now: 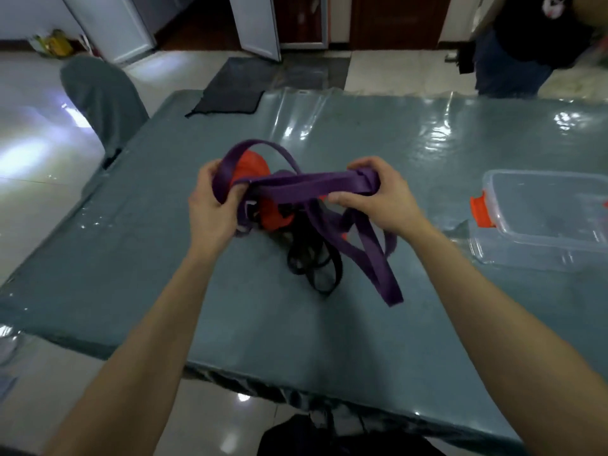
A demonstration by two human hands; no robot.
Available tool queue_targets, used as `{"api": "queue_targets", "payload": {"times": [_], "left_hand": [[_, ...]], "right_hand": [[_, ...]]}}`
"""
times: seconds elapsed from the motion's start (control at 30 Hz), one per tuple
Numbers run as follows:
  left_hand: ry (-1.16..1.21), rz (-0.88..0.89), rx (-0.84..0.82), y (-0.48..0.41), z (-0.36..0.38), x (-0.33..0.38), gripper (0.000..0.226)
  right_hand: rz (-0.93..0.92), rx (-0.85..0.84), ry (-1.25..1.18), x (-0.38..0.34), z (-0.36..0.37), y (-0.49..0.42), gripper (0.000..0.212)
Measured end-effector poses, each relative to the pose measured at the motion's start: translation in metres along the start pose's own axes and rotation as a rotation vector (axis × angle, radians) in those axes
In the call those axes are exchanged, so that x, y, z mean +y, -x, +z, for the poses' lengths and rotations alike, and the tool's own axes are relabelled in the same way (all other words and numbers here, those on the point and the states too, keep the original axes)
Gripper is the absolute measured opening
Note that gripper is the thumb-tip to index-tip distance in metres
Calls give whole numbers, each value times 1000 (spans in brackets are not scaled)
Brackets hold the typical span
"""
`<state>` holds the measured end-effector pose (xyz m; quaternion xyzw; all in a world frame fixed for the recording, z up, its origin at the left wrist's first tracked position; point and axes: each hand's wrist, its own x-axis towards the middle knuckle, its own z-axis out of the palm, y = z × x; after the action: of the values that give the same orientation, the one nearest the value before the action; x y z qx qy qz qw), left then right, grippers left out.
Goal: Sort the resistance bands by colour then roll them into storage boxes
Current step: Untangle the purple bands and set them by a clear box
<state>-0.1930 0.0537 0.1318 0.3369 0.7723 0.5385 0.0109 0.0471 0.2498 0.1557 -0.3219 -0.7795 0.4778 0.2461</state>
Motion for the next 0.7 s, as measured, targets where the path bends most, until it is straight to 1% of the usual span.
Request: {"api": "queue_targets", "payload": {"times": [0.1, 0.27, 0.3, 0.33, 0.37, 0.4, 0.43, 0.47, 0.5, 0.53, 0.57, 0.6, 0.63, 0.67, 0.7], "left_hand": [[8, 52, 3, -10, -12, 22, 37], [57, -5, 34, -3, -9, 12, 32], [28, -13, -1, 0, -6, 3, 34], [-55, -38, -70, 1, -2, -13, 40], [-227, -86, -184, 0, 2, -32, 53], [-453, -187, -341, 3, 4, -49, 71], [-642, -312, -488, 9, 7, -65, 88], [-750, -396, -580, 18, 10, -75, 100], [-768, -387, -596, 29, 13, -79, 101], [-727, -275, -550, 42, 18, -76, 90], [-657, -102, -465, 55, 25, -73, 71], [-599, 55, -376, 68, 35, -69, 51], [-576, 175, -324, 80, 46, -65, 39], [-578, 224, -338, 90, 59, -59, 38], [-600, 191, -424, 99, 73, -57, 52]], "right_hand": [[-71, 55, -31, -19, 11, 6, 66], [-149, 87, 77, -4, 20, 17, 54], [-162, 107, 138, 8, 22, 19, 51], [-158, 111, 229, 26, 25, 19, 49], [-123, 94, 325, 45, 26, 20, 50], [-26, 33, 429, 70, 26, 18, 54], [117, -90, 547, 96, 26, 19, 58], [263, -247, 658, 117, 24, 25, 60], [369, -382, 723, 137, 22, 34, 63], [422, -466, 740, 154, 21, 44, 70], [452, -505, 707, 166, 20, 53, 79], [461, -499, 664, 174, 19, 60, 84], [438, -469, 637, 182, 20, 65, 84], [410, -429, 639, 189, 21, 67, 80], [380, -398, 644, 194, 22, 68, 74]]}}
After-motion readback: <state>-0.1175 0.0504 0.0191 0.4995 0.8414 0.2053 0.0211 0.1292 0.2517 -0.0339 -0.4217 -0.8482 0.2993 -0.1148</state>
